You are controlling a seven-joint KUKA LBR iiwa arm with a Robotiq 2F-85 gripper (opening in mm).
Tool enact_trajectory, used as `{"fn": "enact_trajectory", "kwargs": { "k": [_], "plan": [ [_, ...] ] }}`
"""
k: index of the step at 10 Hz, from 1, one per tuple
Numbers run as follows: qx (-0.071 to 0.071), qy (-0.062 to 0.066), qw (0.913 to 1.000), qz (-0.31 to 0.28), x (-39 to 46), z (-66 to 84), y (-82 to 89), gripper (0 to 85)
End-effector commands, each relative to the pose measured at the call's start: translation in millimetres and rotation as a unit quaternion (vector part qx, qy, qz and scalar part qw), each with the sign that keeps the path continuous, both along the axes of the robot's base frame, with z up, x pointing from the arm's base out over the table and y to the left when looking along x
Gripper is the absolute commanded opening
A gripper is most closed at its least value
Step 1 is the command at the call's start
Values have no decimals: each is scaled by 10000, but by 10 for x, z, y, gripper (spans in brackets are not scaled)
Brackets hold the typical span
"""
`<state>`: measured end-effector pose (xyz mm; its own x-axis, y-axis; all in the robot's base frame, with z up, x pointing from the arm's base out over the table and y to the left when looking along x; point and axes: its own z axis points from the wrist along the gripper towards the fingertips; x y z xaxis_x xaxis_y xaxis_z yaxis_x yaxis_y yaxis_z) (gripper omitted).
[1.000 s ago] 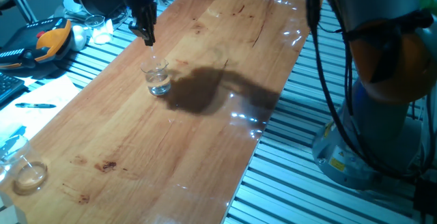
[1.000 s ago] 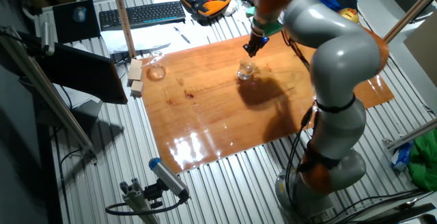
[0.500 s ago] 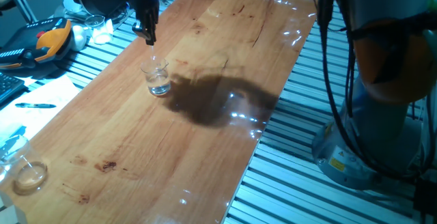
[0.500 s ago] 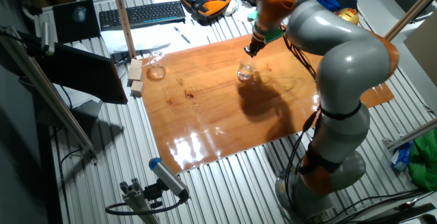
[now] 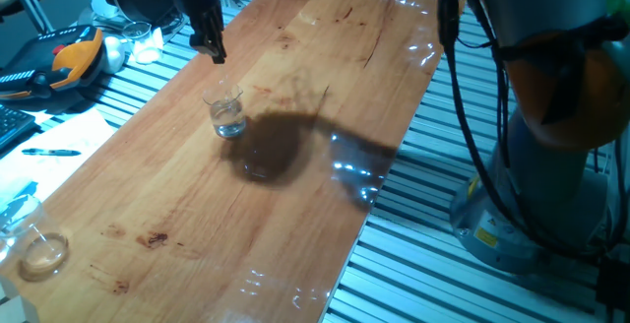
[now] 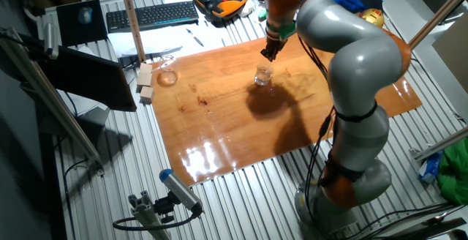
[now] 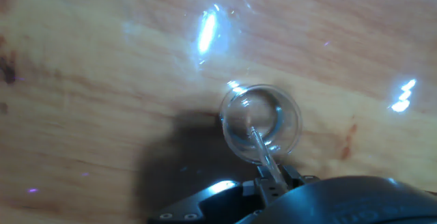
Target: Stir the beaker with a glass rod
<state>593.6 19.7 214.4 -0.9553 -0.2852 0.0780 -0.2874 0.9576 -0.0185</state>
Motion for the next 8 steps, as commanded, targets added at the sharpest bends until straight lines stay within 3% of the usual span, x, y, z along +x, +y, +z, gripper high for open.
{"fn": "enact_trajectory", "kwargs": {
  "k": [1,3,6,8],
  "plan": [
    [470,-63,9956,-804,10,-10,4,0],
    [702,-660,9906,-970,24,-30,7,0],
    [20,-1137,9934,-164,11,-13,-14,0],
    [-279,-1277,9911,238,-12,16,-24,0]
  ]
}}
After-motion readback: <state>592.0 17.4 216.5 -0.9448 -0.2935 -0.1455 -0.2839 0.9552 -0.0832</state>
